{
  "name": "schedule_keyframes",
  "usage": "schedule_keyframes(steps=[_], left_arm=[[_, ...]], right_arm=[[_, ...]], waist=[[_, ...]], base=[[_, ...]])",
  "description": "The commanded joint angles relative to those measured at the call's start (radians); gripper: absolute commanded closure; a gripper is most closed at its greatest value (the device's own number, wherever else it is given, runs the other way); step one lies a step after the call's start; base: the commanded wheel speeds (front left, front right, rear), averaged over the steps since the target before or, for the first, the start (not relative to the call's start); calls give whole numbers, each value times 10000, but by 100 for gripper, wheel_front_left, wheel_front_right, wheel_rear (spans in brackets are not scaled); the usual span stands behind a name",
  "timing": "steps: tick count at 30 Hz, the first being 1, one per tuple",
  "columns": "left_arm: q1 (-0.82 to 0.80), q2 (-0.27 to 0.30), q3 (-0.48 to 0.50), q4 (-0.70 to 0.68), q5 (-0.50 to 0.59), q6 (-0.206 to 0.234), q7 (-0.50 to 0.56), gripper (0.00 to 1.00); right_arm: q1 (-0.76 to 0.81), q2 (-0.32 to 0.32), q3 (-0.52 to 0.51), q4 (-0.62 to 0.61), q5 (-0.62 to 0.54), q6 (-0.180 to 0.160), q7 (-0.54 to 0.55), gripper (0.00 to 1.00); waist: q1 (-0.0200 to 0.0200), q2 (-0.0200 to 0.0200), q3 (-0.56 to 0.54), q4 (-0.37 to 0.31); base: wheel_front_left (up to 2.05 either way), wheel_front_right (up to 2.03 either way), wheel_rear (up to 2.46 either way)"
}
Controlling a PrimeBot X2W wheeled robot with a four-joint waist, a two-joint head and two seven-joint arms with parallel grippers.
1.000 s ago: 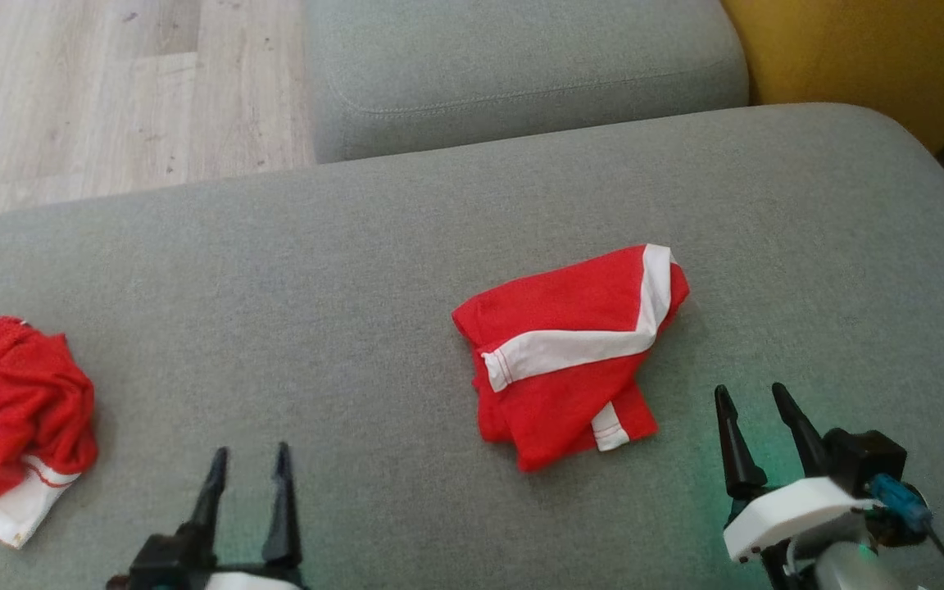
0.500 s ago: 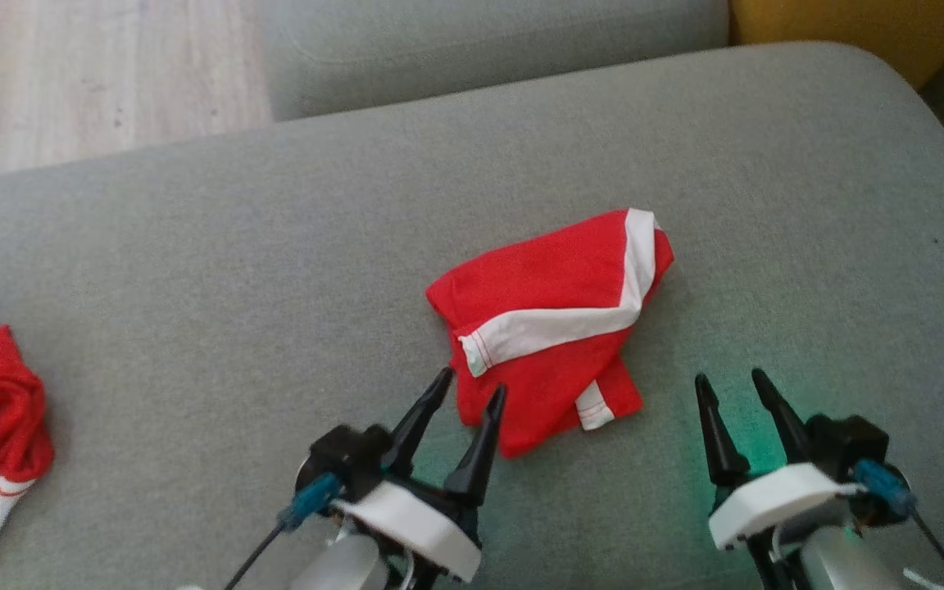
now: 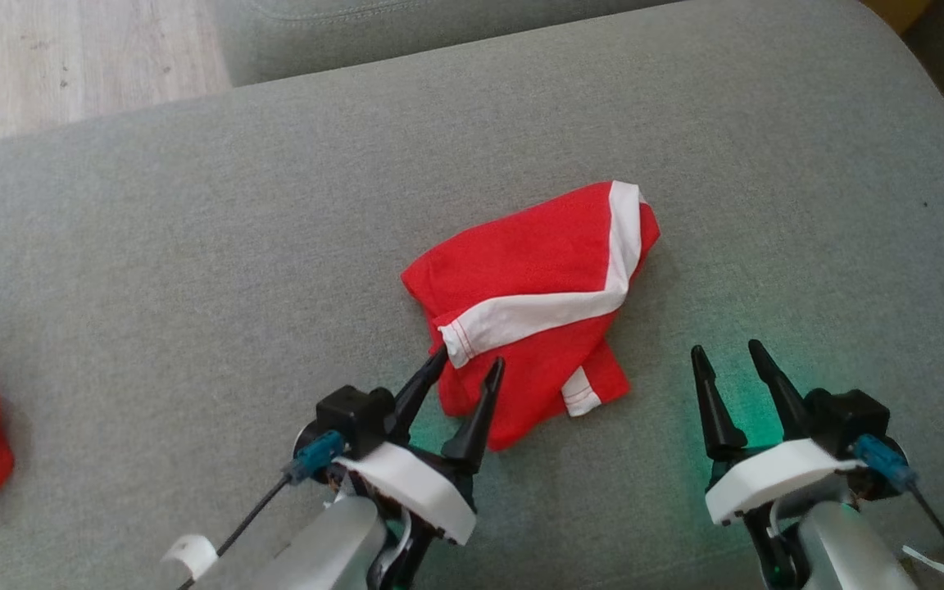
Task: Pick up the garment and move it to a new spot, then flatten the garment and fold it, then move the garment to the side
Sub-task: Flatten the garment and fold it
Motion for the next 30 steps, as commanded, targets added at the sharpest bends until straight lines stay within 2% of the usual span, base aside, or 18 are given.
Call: schedule_keyframes(steps=[1, 2, 4, 5, 12, 16, 19, 22, 27, 30], left_arm=[[-539, 3, 198, -249, -84, 7, -124, 0], [-603, 3, 256, -278, -138, 7, -124, 4], [-735, 3, 532, -327, -21, 10, -124, 94], [-775, 3, 701, -359, 97, 42, -124, 100], [-973, 3, 2114, -1248, 991, 98, -124, 100], [-1523, 9, 2419, -1545, 1745, 60, -124, 100], [-2589, 198, 2242, -1331, 2417, 22, -124, 100], [-4025, 284, 1867, -1056, 2555, 12, -124, 100], [-6361, 210, 1389, -1045, 2358, 9, -124, 100], [-7165, 93, 1359, -1370, 2074, 8, -124, 100]], right_arm=[[-414, -138, 254, -287, 106, -7, -67, 0], [-428, -136, 279, -272, 109, -7, -67, 0], [-461, -123, 362, -231, 107, -7, -67, 0], [-472, -113, 403, -205, 112, -7, -67, 0], [-258, -34, 344, -13, 194, -7, -67, 0], [-111, 25, 291, 83, 184, -7, -67, 0], [-72, 105, 386, 149, 173, -7, -67, 0], [-101, 165, 545, 204, 171, -7, -67, 0], [-25, 206, 559, 261, 213, -7, -67, 0], [72, 219, 497, 315, 202, -7, -67, 0]], waist=[[-1, 0, 25, -16], [-1, 0, 31, -30], [-1, 0, 13, -90], [-1, 0, -2, -117], [-1, 0, -485, -147], [-1, 0, -852, -146], [-1, 0, -1116, -232], [-1, 0, -1224, -380], [-1, 0, -1230, -598], [-1, 0, -1235, -593]], base=[[0, 0, 0], [0, 0, 0], [0, 0, 0], [0, 0, 0], [0, 0, 0], [0, 0, 0], [0, 0, 0], [0, 0, 0], [0, 0, 0], [0, 0, 0]])
